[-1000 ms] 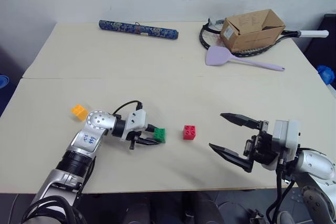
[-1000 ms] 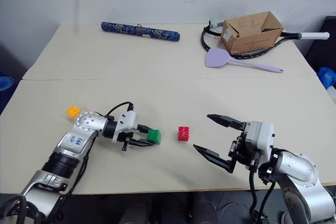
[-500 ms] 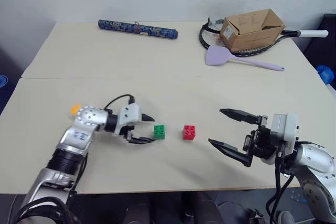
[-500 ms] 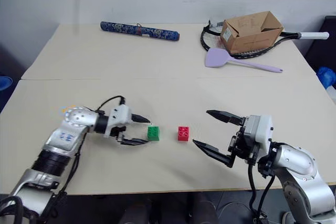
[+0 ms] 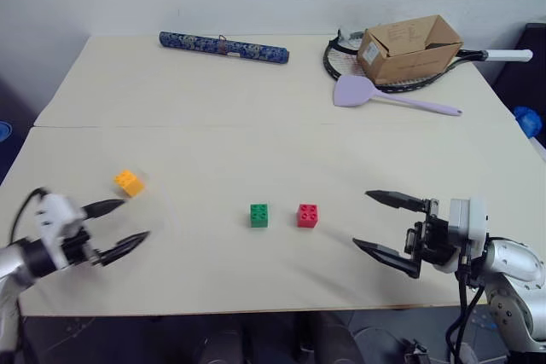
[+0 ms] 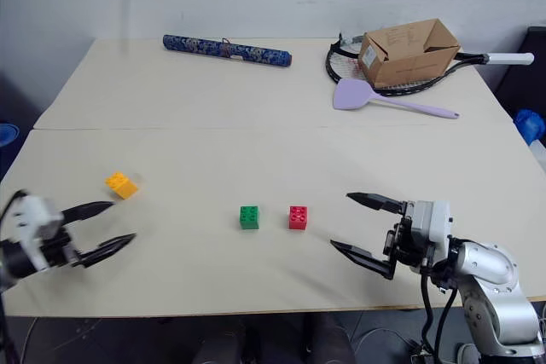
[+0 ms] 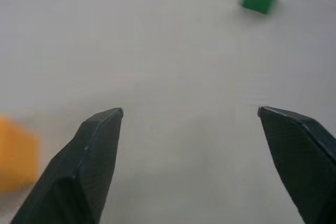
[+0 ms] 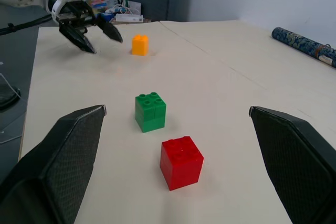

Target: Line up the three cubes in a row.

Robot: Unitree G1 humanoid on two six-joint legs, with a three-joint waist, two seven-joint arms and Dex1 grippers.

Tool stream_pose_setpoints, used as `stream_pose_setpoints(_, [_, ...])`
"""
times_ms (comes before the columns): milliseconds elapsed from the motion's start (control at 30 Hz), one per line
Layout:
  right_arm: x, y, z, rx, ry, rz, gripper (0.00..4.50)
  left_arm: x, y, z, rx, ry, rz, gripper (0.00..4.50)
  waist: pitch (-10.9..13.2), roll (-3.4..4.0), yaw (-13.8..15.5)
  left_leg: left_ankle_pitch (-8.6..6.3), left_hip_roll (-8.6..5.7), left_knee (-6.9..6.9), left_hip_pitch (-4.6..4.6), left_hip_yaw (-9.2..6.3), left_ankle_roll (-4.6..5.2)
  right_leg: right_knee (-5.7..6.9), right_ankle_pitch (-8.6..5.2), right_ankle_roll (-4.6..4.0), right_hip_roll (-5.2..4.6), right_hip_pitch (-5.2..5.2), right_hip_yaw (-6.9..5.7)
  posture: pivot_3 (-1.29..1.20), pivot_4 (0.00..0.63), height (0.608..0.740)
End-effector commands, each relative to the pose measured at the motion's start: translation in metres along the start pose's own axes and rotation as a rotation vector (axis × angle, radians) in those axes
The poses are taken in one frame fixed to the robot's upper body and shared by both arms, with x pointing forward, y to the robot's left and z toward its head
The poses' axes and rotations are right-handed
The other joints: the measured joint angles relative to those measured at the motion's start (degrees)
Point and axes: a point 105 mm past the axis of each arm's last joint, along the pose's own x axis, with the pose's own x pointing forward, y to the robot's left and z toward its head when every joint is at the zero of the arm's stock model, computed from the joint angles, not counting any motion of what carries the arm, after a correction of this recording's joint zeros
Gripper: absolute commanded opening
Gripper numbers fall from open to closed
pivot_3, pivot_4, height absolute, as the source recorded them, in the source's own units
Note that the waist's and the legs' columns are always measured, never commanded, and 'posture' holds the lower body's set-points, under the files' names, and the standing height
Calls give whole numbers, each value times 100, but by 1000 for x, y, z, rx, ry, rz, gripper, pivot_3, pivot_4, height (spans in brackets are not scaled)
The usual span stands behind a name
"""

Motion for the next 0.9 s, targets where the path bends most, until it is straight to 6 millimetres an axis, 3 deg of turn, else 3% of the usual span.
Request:
stream_pose_setpoints(33, [-4,1,0,-35,-29,5,4500,-36,22,-5,-65,-39,237,4494,0,0,-1,0,0,0,1,0,0,1,0,0,0,1,1,0,150,740])
stream_pose_setpoints(167, [-10,3,-7,-53,-35,0,4500,-80,36,-39,-194,0,454,4494,-2,-1,-1,-5,0,0,4,1,-4,3,0,0,0,1,1,0,150,740])
stream_pose_setpoints(267, [-17,7,-10,-67,-34,-8,4500,-89,41,-44,-266,-26,491,4494,-3,-4,25,-10,0,-4,4,0,-5,1,-1,-2,0,0,-2,0,150,740])
stream_pose_setpoints(367, [-24,10,-13,-76,-34,-15,4500,-68,45,-29,-245,-70,416,4494,-7,-10,98,-14,-6,-3,4,-3,0,1,-1,-2,-13,3,-5,0,150,740])
stream_pose_setpoints(467, [-26,12,-15,-78,-35,-17,4500,-35,43,-14,-185,-45,248,4494,-12,-19,155,-19,-9,-3,7,-7,-15,5,-1,-2,-17,4,-8,0,150,740])
stream_pose_setpoints(667, [-27,17,-22,-54,-23,30,4500,25,72,8,-61,0,128,4494,-14,-2,114,-10,-11,-4,3,-6,-11,7,-1,-2,-11,1,-12,0,150,740])
stream_pose_setpoints(900, [-26,17,-25,-72,-20,5,4500,53,86,10,-13,63,72,4494,-12,-7,-72,-8,0,-5,2,28,-7,20,1,0,16,-7,-17,0,150,740])
